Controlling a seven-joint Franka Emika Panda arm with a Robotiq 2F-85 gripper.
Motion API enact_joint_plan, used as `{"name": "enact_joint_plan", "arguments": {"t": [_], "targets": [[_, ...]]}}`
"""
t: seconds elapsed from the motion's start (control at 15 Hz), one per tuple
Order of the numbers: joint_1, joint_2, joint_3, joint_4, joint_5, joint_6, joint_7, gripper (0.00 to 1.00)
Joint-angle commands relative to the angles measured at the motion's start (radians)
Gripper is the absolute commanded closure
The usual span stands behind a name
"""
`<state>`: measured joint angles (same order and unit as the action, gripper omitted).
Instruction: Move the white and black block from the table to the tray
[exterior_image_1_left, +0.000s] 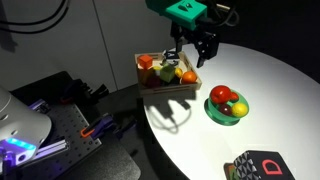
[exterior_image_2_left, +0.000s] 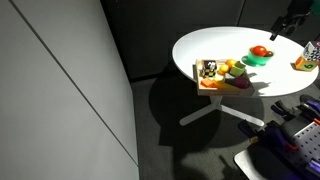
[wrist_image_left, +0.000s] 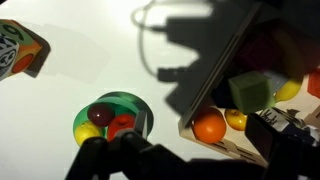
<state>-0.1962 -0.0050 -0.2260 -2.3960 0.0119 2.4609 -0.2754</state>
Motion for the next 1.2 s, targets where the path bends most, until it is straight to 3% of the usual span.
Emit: {"name": "enact_joint_plan", "arguments": {"t": [0.0,1.13], "targets": [[-0.026,0.03,-0.013,-0.013,0.014,0.061,0.005,0.0],[-0.176,0.213,-0.072,0.095,0.106,0.015,0.013,0.0]]}}
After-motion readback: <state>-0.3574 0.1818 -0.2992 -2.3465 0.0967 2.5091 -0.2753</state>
